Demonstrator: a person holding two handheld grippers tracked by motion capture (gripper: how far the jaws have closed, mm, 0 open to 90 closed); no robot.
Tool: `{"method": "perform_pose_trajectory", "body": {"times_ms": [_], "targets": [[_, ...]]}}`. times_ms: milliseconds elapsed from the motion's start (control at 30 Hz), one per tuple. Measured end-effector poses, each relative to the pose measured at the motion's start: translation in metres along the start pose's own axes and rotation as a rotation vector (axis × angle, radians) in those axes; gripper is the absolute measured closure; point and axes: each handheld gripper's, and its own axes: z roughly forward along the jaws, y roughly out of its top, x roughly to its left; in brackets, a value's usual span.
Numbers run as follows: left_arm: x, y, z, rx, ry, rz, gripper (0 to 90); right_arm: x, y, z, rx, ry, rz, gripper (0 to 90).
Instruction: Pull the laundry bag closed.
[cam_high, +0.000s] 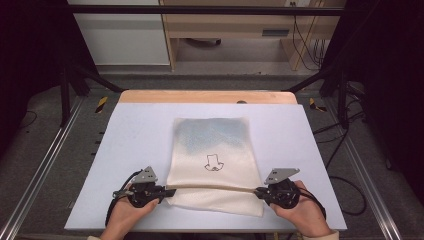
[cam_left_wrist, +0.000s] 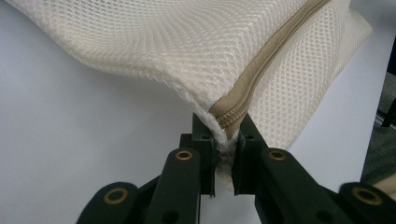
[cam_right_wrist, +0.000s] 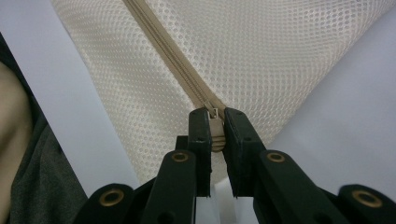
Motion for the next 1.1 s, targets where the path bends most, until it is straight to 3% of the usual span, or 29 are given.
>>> {"method": "perform_pose_trajectory", "body": {"times_ms": [1100], "targets": [[0.0021,0.0002,-0.0054,-0.006,0.000,-0.002,81.9,-0.0042,-0.0075,0.0040,0.028,0.001,0.018,81.7]]}}
